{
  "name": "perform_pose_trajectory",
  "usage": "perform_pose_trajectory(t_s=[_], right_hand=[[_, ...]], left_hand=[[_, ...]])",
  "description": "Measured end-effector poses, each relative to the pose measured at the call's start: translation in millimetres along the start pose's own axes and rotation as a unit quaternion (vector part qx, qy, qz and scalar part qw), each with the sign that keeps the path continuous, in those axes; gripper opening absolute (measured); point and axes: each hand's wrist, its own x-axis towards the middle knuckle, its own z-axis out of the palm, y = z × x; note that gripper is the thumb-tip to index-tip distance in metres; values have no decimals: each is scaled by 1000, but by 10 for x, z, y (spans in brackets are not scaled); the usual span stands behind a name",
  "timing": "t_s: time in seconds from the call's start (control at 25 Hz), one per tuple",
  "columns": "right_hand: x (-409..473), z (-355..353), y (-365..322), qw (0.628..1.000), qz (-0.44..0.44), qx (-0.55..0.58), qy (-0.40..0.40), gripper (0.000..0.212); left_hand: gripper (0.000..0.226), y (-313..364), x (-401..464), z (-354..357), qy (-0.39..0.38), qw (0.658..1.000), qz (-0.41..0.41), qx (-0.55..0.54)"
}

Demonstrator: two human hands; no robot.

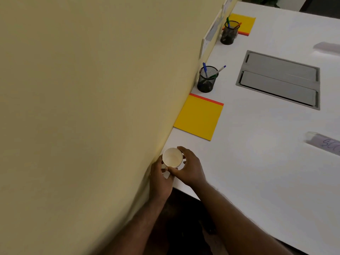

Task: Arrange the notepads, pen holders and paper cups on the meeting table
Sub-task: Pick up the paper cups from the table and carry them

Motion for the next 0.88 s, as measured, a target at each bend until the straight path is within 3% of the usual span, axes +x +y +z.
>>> perform_pose_trajectory(t_s=[0.12, 0.32, 0.88], right_hand=[[-24, -286, -52, 999, -3, 2, 45, 85], [-33, -1020, -96, 992, 1, -11, 125, 83], [163, -2722, 394, 964, 49, -4, 263, 78]], left_hand=[[74, 213, -38, 76, -2, 998, 50, 26], [75, 812, -10, 292, -69, 985, 157, 13], [88, 2286, 304, 1539, -233, 909, 346, 23]])
